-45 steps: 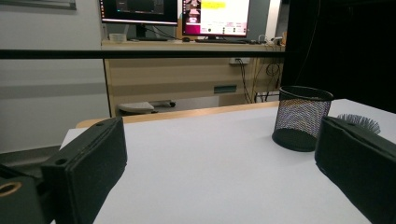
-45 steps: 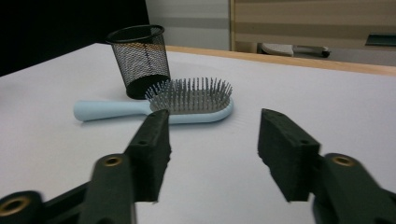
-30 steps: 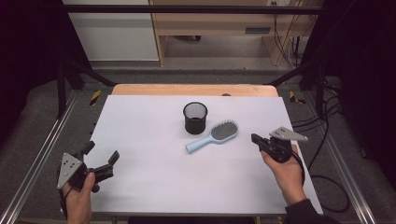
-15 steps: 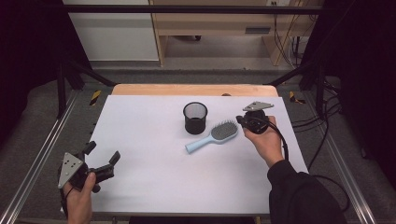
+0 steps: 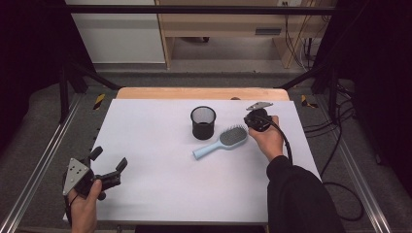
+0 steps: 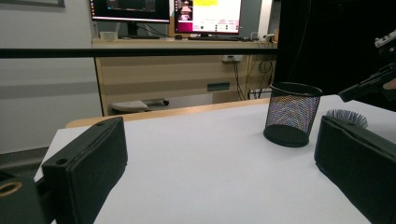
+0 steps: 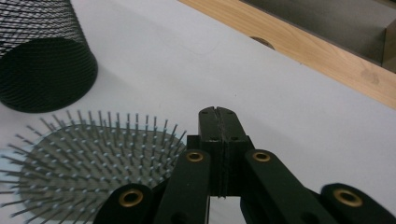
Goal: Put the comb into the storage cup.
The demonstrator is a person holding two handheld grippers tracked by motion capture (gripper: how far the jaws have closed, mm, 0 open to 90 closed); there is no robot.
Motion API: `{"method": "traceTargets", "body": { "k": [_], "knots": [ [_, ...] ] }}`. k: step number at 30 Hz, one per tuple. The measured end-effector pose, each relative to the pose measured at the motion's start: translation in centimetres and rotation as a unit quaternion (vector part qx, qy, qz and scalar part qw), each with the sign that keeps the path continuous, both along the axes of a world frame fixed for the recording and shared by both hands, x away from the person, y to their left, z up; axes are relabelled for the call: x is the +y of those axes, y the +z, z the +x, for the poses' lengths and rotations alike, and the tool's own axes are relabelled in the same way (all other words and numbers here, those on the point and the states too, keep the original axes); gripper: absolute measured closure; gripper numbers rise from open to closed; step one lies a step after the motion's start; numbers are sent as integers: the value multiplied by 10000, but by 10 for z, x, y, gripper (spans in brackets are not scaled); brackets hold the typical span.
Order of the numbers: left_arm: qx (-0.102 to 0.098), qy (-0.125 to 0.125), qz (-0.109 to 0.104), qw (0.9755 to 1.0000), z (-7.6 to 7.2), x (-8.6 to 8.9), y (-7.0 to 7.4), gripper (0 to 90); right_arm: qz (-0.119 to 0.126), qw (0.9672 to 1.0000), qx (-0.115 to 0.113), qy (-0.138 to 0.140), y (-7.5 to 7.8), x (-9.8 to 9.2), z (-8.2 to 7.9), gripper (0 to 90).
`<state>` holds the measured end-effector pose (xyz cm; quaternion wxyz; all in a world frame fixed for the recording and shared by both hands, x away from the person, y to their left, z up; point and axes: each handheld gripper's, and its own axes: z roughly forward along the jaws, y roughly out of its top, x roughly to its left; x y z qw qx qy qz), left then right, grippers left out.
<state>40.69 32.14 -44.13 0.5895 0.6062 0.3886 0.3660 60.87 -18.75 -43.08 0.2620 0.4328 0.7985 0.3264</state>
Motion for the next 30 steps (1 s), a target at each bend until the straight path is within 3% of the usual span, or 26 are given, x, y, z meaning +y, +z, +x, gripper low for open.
{"method": "traceTargets", "body": {
  "k": [8, 16, 22, 30],
  "knots": [
    [26, -9, -13, 10000, 0, 0, -1, 26, -7, 9996, 273, -113, -16, -5, 12, 900],
    [33, -38, 1, 10000, 0, -1, -1, 26, -30, 9989, 456, 101, -25, 0, 13, 900],
    [33, -37, 9, 10000, 1, -1, -1, 26, 87, 9984, 477, 276, -26, 3, 6, 900],
    [55, -44, 28, 10000, 1, -2, -1, 26, 168, 9967, 398, 682, -28, 19, -17, 900]
  ]
}}
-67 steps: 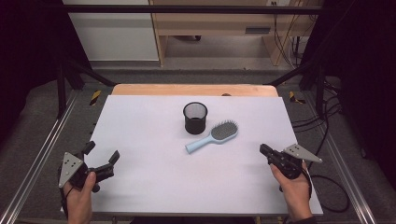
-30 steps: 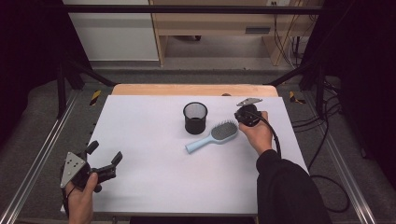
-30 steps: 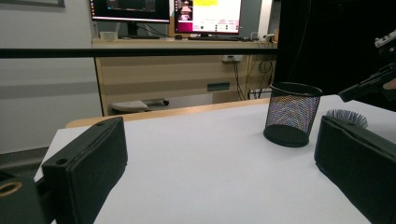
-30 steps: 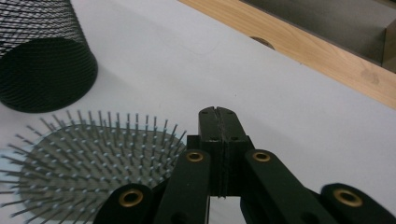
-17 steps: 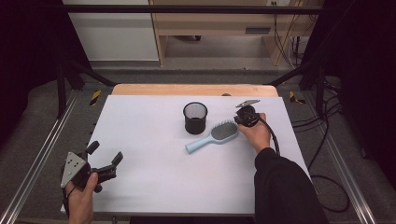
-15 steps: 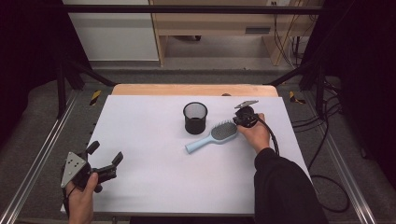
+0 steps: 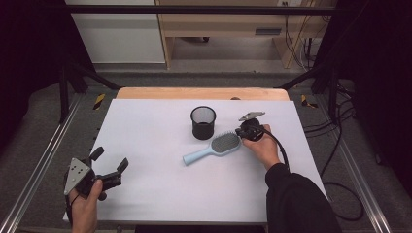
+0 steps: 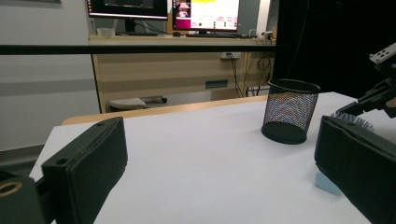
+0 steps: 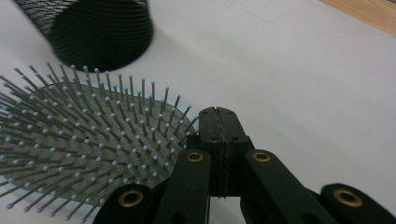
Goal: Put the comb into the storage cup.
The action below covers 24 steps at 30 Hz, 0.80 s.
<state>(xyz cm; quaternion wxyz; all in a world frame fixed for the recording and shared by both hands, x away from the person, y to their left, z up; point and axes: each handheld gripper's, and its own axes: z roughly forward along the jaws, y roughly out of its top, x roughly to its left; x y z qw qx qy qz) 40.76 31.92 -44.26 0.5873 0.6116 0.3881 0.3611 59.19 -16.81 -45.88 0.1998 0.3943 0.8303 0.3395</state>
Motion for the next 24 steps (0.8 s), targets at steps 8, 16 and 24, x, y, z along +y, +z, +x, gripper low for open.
{"method": "traceTargets", "body": {
  "k": [8, 16, 24],
  "knots": [
    [25, -3, 22, 10000, 0, -1, -1, 26, 131, 9997, -12, 223, -2, 24, -21, 900],
    [47, -18, 32, 10000, 0, -1, -1, 26, 143, 9996, 16, 237, -4, 43, -34, 900],
    [121, -81, 93, 9999, 0, -4, -1, 26, 203, 9991, -16, 374, -7, 71, -43, 900]
  ]
}}
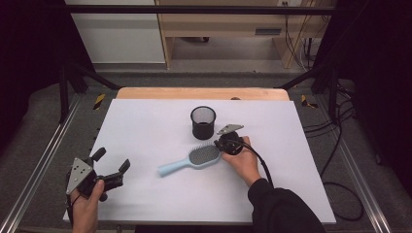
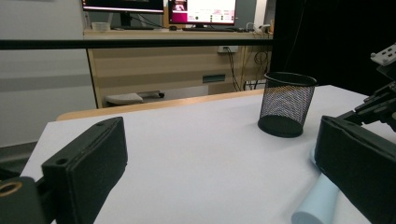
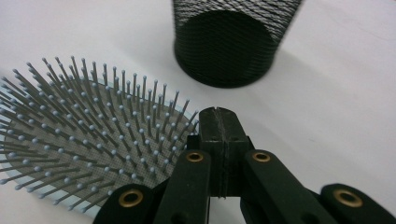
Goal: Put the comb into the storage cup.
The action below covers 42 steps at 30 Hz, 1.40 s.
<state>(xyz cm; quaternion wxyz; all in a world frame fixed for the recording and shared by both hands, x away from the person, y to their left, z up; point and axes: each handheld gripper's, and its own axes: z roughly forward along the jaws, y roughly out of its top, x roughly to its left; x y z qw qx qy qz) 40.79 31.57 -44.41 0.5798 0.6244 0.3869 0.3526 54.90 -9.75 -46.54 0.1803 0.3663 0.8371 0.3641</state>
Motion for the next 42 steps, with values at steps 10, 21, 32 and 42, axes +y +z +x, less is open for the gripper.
{"method": "traceTargets", "body": {
  "k": [10, 21, 32, 42],
  "knots": [
    [34, -88, 71, 9999, -1, -5, 1, 26, 20, 9993, -4, 377, 0, 42, -10, 900],
    [68, -110, 119, 9998, 0, -6, 0, 26, 98, 9978, 41, 658, -1, 74, -22, 900],
    [105, -137, 148, 9997, 2, -7, -1, 27, 101, 9965, 34, 832, -2, 84, -29, 900],
    [167, -57, 149, 9997, 2, -3, -2, 29, 401, 9966, -239, 685, 13, 58, -27, 900]
  ]
}}
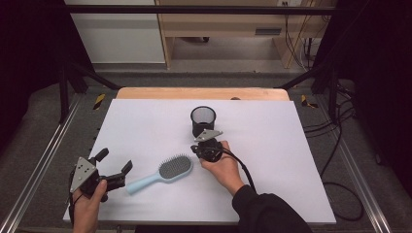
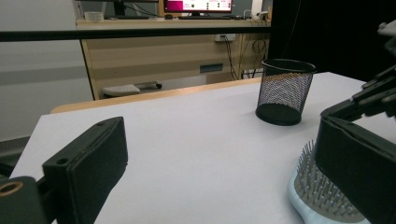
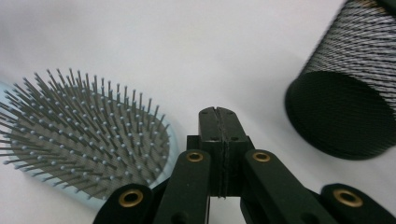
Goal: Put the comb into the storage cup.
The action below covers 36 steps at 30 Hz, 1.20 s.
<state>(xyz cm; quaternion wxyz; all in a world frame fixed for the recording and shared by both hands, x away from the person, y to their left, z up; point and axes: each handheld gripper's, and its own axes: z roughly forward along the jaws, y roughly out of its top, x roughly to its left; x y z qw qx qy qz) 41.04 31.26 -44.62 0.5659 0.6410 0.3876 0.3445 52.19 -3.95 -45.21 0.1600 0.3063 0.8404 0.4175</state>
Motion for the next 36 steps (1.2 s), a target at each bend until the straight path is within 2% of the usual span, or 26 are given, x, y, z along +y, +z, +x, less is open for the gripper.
{"method": "traceTargets", "body": {
  "k": [2, 6, 10, 11, 12, 14, 16, 17, 18, 19, 21, 26, 29, 31, 32, 35, 36],
  "knots": [
    [54, -2, 45, 10000, 0, 0, -1, 29, 39, 10000, -31, -6, 2, -5, -1, 900],
    [73, -5, 47, 10000, -1, 0, -1, 30, 234, 9996, -139, -126, 8, -28, -7, 900],
    [137, -1, 96, 9999, 0, 0, -3, 30, 428, 9983, -210, -337, 11, -60, -15, 897],
    [148, 2, 88, 9999, 0, 0, -3, 30, 522, 9971, -198, -521, 11, -82, -19, 876],
    [146, -2, 83, 9999, 0, 0, -3, 30, 522, 9971, -198, -521, 11, -82, -19, 876],
    [152, -23, 87, 9998, 0, 0, -3, 29, 651, 9953, -186, -686, 11, -99, -22, 842],
    [172, -44, 106, 9998, 0, -1, -4, 30, 732, 9935, -191, -854, 11, -116, -26, 768],
    [176, -60, 120, 9998, 0, -2, -4, 29, 858, 9910, -205, -1011, 10, -133, -29, 696],
    [190, -74, 137, 9997, 0, -2, -4, 29, 858, 9910, -205, -1011, 10, -133, -29, 696],
    [211, -78, 139, 9997, 0, -3, -5, 30, 909, 9891, -226, -1136, 10, -140, -31, 640],
    [306, -130, 137, 9994, 1, -3, -7, 29, 863, 9869, -180, -1354, 10, -152, -33, 562],
    [458, -255, 189, 9984, 1, -5, -9, 29, 1100, 9790, -168, -1710, 10, -179, -43, 320],
    [494, -328, 269, 9979, 1, -9, -9, 30, 1214, 9746, -273, -1863, 8, -193, -53, 191],
    [519, -372, 324, 9974, 1, -11, -8, 30, 1265, 9731, -369, -1888, 9, -199, -60, 106],
    [531, -400, 355, 9972, 1, -12, -7, 29, 1295, 9724, -402, -1900, 9, -202, -64, 77],
    [626, -518, 484, 9955, -1, -17, -7, 29, 1458, 9693, -557, -1902, 12, -210, -77, 71],
    [652, -517, 565, 9949, -2, -18, -7, 29, 1473, 9693, -613, -1870, 12, -211, -81, 67]
  ]
}}
